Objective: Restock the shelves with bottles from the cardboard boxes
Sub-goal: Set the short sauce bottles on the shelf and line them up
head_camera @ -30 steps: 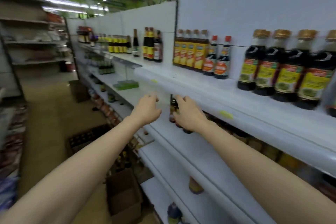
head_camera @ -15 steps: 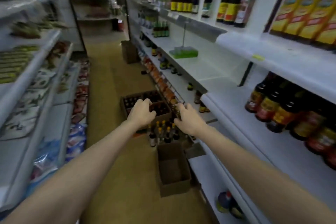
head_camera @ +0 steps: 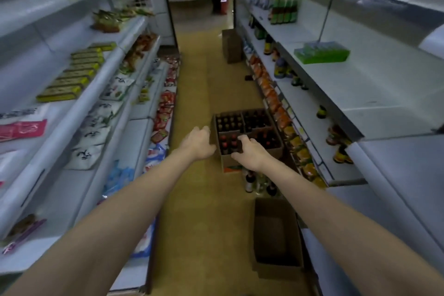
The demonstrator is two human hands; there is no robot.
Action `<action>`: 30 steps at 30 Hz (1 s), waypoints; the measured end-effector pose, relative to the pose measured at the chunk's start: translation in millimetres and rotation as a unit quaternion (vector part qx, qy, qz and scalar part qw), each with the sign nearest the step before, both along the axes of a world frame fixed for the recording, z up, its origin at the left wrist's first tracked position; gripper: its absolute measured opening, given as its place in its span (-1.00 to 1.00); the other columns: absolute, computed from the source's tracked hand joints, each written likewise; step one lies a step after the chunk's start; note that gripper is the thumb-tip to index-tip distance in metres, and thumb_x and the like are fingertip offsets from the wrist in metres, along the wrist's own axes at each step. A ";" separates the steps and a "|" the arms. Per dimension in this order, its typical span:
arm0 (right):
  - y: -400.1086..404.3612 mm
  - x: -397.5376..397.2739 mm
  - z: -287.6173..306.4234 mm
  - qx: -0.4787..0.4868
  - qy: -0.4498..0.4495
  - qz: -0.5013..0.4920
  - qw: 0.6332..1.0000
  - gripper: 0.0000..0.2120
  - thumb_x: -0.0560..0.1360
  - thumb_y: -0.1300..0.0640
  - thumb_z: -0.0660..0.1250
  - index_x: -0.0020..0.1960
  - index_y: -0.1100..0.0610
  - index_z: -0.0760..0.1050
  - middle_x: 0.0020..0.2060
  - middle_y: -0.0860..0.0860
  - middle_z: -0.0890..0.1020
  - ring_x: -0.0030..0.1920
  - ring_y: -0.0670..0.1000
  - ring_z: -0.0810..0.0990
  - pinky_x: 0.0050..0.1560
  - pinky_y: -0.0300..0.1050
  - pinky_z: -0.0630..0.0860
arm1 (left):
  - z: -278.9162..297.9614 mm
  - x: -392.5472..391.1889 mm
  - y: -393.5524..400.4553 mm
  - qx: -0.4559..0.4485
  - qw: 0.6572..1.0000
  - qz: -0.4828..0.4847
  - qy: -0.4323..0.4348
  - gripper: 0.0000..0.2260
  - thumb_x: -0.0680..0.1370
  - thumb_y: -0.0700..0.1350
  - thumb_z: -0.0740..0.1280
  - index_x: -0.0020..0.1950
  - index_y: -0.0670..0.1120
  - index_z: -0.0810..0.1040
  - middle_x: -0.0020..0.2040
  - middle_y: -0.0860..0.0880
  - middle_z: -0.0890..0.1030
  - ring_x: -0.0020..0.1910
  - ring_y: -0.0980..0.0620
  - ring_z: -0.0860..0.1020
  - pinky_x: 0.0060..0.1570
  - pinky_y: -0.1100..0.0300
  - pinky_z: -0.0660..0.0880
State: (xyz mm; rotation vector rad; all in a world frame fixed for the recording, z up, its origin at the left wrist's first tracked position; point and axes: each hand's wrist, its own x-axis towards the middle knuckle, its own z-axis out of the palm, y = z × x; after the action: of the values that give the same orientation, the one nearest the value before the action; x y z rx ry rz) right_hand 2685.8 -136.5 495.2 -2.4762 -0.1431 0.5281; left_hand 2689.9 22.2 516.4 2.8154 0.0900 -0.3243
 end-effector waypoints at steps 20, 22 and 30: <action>124.7 288.5 -73.4 -0.026 0.063 0.021 0.997 -0.38 0.61 0.01 0.20 0.55 0.11 -0.02 0.46 0.18 0.21 0.35 0.20 0.38 0.27 0.07 0.42 | -95.3 274.9 120.8 -0.060 0.995 0.017 0.077 -0.58 0.55 -0.06 0.30 0.35 -0.22 0.38 0.31 -0.23 0.44 0.26 -0.18 0.45 0.19 0.04 0.44; 126.5 307.6 -84.8 -0.025 0.071 0.008 0.997 -0.38 0.61 0.02 0.20 0.55 0.09 -0.03 0.46 0.19 0.21 0.36 0.20 0.37 0.29 0.07 0.41 | -108.2 300.5 123.2 -0.073 0.992 0.009 0.099 -0.60 0.57 -0.07 0.28 0.36 -0.21 0.37 0.32 -0.22 0.41 0.25 -0.17 0.45 0.16 0.05 0.45; 91.8 394.0 -158.2 -0.003 0.111 -0.063 0.992 -0.42 0.61 0.02 0.21 0.53 0.07 0.05 0.41 0.16 0.28 0.35 0.17 0.38 0.31 0.05 0.41 | -174.3 401.0 104.2 -0.046 0.986 -0.038 0.155 -0.53 0.59 -0.08 0.25 0.46 -0.16 0.24 0.39 -0.19 0.29 0.33 -0.16 0.37 0.23 0.07 0.39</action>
State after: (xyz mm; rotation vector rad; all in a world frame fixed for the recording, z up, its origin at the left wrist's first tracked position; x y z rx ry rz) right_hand 3079.7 -44.7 337.0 -2.3925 0.1037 0.7431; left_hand 3090.9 126.4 342.1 2.6595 0.0349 -0.7618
